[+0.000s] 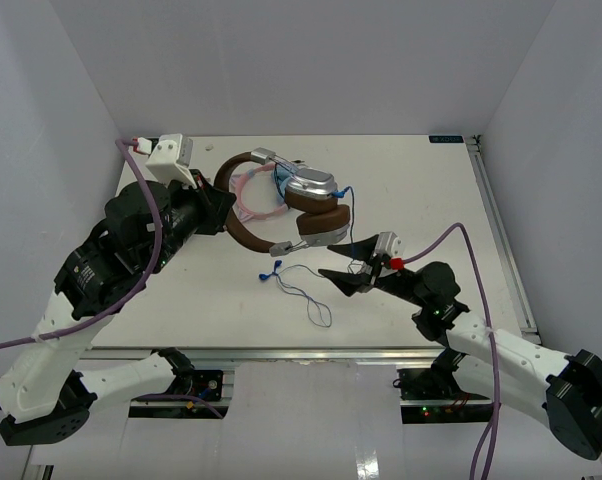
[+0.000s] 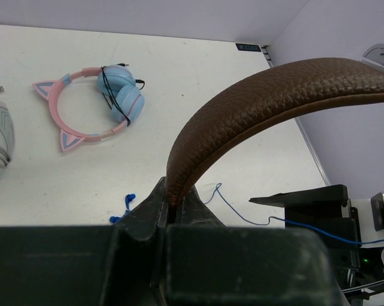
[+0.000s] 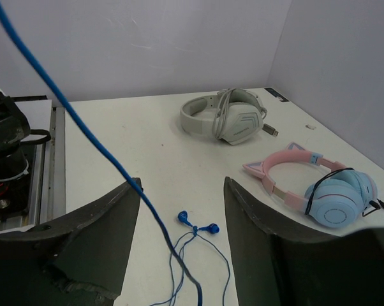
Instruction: Wrap the headphones
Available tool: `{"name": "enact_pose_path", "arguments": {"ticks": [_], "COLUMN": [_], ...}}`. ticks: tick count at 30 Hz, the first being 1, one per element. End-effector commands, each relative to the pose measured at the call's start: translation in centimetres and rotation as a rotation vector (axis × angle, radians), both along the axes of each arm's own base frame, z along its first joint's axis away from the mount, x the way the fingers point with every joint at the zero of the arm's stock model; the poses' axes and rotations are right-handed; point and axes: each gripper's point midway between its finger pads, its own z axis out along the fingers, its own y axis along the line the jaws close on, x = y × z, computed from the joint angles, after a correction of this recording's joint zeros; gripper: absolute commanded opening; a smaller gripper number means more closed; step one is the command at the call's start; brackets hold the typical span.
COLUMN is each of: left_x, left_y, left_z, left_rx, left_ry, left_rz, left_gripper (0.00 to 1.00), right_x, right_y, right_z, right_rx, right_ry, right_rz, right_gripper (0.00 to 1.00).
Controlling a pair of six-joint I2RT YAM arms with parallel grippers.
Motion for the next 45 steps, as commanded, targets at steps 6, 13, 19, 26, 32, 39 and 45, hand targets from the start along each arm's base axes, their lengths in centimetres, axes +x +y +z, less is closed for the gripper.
{"name": "enact_pose_path", "arguments": {"ticks": [6, 13, 19, 26, 32, 39, 45], "left_x": [-0.9, -0.7, -0.7, -1.0, -1.8, -2.9, -3.4], "left_y": [-1.2, -0.5, -0.2, 0.2, -0.6, -0.5, 0.3], "left_z": [3.1, 2.9, 3.0, 3.5, 3.0, 3.7, 4.5], "left_rx": [-0.148, -0.140, -0.149, -0.163, -0.178, -0.199, -0.208], "left_ry": [-0.054, -0.059, -0.066, -0.077, -0.078, -0.093, -0.109], "left_rz": [-0.068, -0.030, -0.020, -0.015, -0.080, -0.120, -0.110], "left_gripper": [0.00, 0.00, 0.00, 0.00, 0.00, 0.00, 0.00], "right_x": [0.5, 0.4, 0.3, 0.8, 1.1, 1.2, 1.5], "right_y": [1.1, 1.1, 1.4, 1.4, 1.4, 1.4, 1.3], "right_z": [0.5, -0.6, -1.3, -2.2, -3.8, -4.7, -5.3], "right_rx": [0.018, 0.012, -0.003, -0.024, -0.044, -0.055, -0.068], "right_ry": [-0.038, -0.023, -0.014, 0.014, 0.045, 0.062, 0.072], "right_rz": [0.034, 0.035, 0.051, 0.035, 0.019, 0.016, -0.002], "right_gripper": [0.53, 0.43, 0.28, 0.15, 0.08, 0.08, 0.08]}}
